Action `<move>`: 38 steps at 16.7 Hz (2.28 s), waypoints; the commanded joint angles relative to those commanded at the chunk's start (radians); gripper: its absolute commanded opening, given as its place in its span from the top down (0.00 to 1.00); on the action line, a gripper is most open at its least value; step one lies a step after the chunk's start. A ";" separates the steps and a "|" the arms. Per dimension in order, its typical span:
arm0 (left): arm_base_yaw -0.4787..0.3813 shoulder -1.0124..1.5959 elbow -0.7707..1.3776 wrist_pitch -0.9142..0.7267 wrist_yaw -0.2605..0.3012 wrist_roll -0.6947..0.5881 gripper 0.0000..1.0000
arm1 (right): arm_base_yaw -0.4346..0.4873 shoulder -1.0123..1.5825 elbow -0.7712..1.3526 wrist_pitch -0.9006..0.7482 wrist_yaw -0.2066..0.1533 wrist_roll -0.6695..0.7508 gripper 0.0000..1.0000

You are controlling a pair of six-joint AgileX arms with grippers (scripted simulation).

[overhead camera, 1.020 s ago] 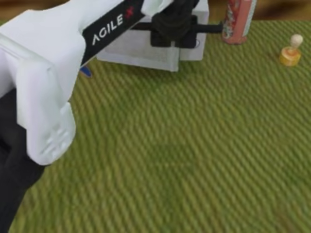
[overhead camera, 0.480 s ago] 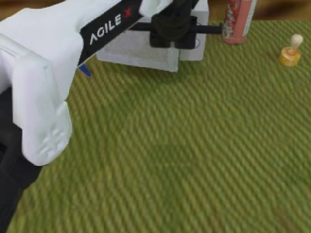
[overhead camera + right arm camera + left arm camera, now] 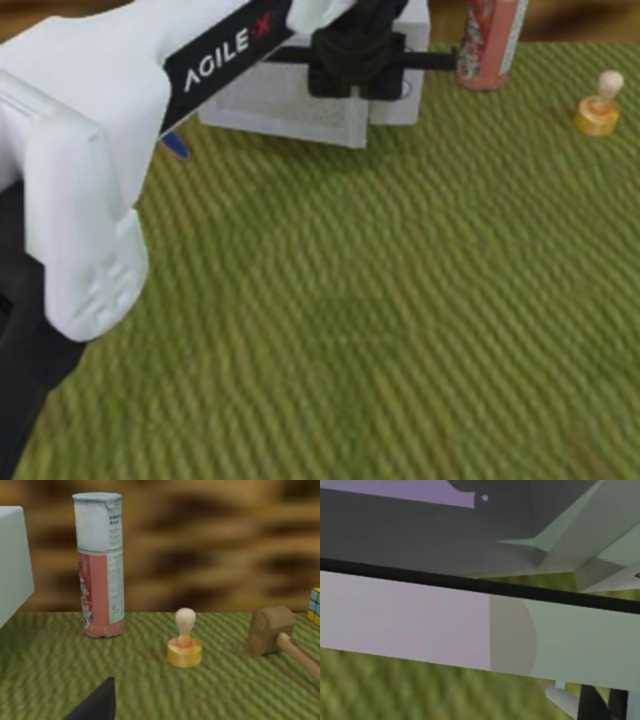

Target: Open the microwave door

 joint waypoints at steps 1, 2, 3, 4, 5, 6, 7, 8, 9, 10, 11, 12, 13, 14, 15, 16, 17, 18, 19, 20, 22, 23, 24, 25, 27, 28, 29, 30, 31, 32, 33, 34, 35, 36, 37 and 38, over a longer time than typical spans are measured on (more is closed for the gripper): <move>0.000 0.000 0.000 0.000 0.000 0.000 1.00 | 0.000 0.000 0.000 0.000 0.000 0.000 0.00; 0.000 0.000 0.000 0.000 0.000 0.000 1.00 | 0.000 0.000 0.000 0.000 0.000 0.000 0.00; 0.000 0.000 0.000 0.000 0.000 0.000 1.00 | 0.000 0.000 0.000 0.000 0.000 0.000 0.00; 0.000 0.000 0.000 0.000 0.000 0.000 1.00 | 0.000 0.000 0.000 0.000 0.000 0.000 0.00; 0.000 0.000 0.000 0.000 0.000 0.000 1.00 | 0.000 0.000 0.000 0.000 0.000 0.000 0.00; 0.000 0.000 0.000 0.000 0.000 0.000 1.00 | 0.000 0.000 0.000 0.000 0.000 0.000 0.00; 0.000 0.000 0.000 0.000 0.000 0.000 1.00 | 0.000 0.000 0.000 0.000 0.000 0.000 0.00; 0.000 0.000 0.000 0.000 0.000 0.000 1.00 | 0.000 0.000 0.000 0.000 0.000 0.000 0.00; 0.000 0.000 0.000 0.000 0.000 0.000 1.00 | 0.000 0.000 0.000 0.000 0.000 0.000 0.00; 0.000 0.000 0.000 0.000 0.000 0.000 1.00 | 0.000 0.000 0.000 0.000 0.000 0.000 0.00; -0.008 0.006 -0.002 0.001 0.005 -0.003 1.00 | 0.000 0.000 0.000 0.000 0.000 0.000 0.00; -0.008 0.004 -0.005 0.003 0.005 -0.001 1.00 | 0.000 0.000 0.000 0.000 0.000 0.000 0.00; -0.005 -0.007 -0.019 0.013 0.006 0.005 1.00 | 0.000 0.000 0.000 0.000 0.000 0.000 0.00; 0.000 -0.024 -0.043 0.027 0.009 0.015 1.00 | 0.000 0.000 0.000 0.000 0.000 0.000 0.00; 0.004 -0.044 -0.077 0.043 0.014 0.028 1.00 | 0.000 0.000 0.000 0.000 0.000 0.000 0.00; 0.007 -0.066 -0.121 0.062 0.022 0.044 1.00 | 0.000 0.000 0.000 0.000 0.000 0.000 0.00; 0.008 -0.089 -0.165 0.082 0.030 0.062 1.00 | 0.000 0.000 0.000 0.000 0.000 0.000 0.00; 0.009 -0.109 -0.200 0.102 0.038 0.079 1.00 | 0.000 0.000 0.000 0.000 0.000 0.000 0.00; 0.009 -0.125 -0.225 0.117 0.044 0.092 1.00 | 0.000 0.000 0.000 0.000 0.000 0.000 0.00; 0.010 -0.135 -0.239 0.126 0.048 0.100 1.00 | 0.000 0.000 0.000 0.000 0.000 0.000 0.00; 0.010 -0.138 -0.242 0.128 0.049 0.101 1.00 | 0.000 0.000 0.000 0.000 0.000 0.000 0.00; 0.010 -0.138 -0.242 0.128 0.049 0.101 1.00 | 0.000 0.000 0.000 0.000 0.000 0.000 0.00; 0.010 -0.138 -0.242 0.128 0.049 0.101 1.00 | 0.000 0.000 0.000 0.000 0.000 0.000 0.00; 0.010 -0.138 -0.242 0.128 0.049 0.101 1.00 | 0.000 0.000 0.000 0.000 0.000 0.000 0.00; 0.010 -0.138 -0.242 0.128 0.049 0.101 1.00 | 0.000 0.000 0.000 0.000 0.000 0.000 0.00; 0.010 -0.138 -0.242 0.128 0.049 0.101 1.00 | 0.000 0.000 0.000 0.000 0.000 0.000 0.00; 0.010 -0.138 -0.242 0.128 0.049 0.101 1.00 | 0.000 0.000 0.000 0.000 0.000 0.000 0.00; 0.010 -0.138 -0.242 0.128 0.049 0.101 1.00 | 0.000 0.000 0.000 0.000 0.000 0.000 0.00; 0.010 -0.138 -0.242 0.128 0.049 0.101 1.00 | 0.000 0.000 0.000 0.000 0.000 0.000 0.00; 0.010 -0.138 -0.242 0.128 0.049 0.101 1.00 | 0.000 0.000 0.000 0.000 0.000 0.000 0.00; 0.010 -0.138 -0.242 0.128 0.049 0.101 1.00 | 0.000 0.000 0.000 0.000 0.000 0.000 0.00; 0.010 -0.138 -0.242 0.128 0.049 0.101 1.00 | 0.000 0.000 0.000 0.000 0.000 0.000 0.00; 0.010 -0.138 -0.242 0.128 0.049 0.101 1.00 | 0.000 0.000 0.000 0.000 0.000 0.000 0.00; 0.010 -0.138 -0.242 0.128 0.049 0.101 1.00 | 0.000 0.000 0.000 0.000 0.000 0.000 0.00; 0.010 -0.138 -0.242 0.128 0.049 0.101 1.00 | 0.000 0.000 0.000 0.000 0.000 0.000 0.00; 0.010 -0.138 -0.242 0.128 0.049 0.101 1.00 | 0.000 0.000 0.000 0.000 0.000 0.000 0.00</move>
